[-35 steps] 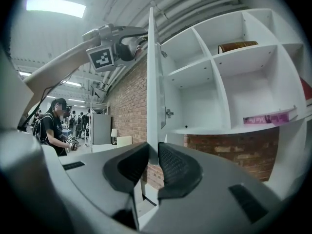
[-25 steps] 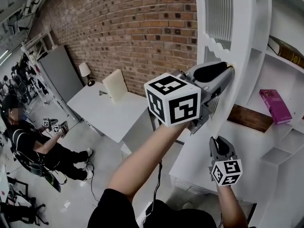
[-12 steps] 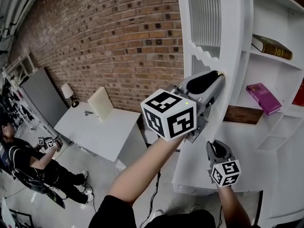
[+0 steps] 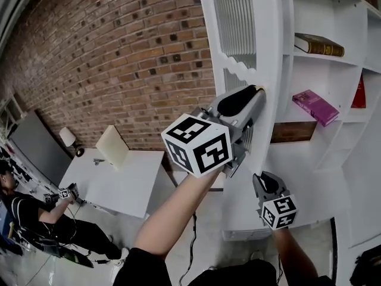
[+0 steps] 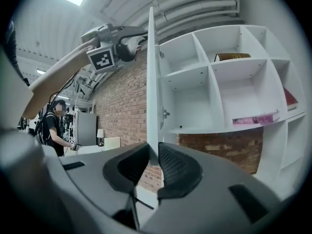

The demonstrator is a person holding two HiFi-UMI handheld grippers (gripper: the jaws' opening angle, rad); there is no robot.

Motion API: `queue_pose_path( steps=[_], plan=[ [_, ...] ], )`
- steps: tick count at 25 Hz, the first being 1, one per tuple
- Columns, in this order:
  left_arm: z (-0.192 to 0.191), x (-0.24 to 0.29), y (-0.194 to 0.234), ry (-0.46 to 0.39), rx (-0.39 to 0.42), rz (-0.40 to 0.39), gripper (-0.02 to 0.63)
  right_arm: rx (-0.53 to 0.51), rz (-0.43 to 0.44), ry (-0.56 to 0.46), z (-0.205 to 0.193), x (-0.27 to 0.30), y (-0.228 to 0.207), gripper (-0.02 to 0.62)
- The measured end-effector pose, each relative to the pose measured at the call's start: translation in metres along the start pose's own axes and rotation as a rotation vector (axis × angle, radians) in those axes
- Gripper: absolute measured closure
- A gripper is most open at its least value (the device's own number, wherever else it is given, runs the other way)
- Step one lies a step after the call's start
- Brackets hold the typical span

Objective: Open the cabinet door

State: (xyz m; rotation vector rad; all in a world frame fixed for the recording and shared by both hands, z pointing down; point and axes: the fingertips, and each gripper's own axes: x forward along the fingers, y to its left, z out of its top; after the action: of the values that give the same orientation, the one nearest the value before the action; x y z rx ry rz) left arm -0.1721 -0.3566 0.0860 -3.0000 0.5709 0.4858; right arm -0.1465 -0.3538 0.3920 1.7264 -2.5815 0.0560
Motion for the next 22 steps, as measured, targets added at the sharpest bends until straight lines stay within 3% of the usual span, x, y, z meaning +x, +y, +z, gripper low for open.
queue_pose_path(
  steps=[22],
  plan=[
    [0.02,-0.06,0.022,0.011,-0.049,-0.065,0.52,-0.006,-0.062,-0.017,0.002,0.017,0.072,0.525]
  ],
)
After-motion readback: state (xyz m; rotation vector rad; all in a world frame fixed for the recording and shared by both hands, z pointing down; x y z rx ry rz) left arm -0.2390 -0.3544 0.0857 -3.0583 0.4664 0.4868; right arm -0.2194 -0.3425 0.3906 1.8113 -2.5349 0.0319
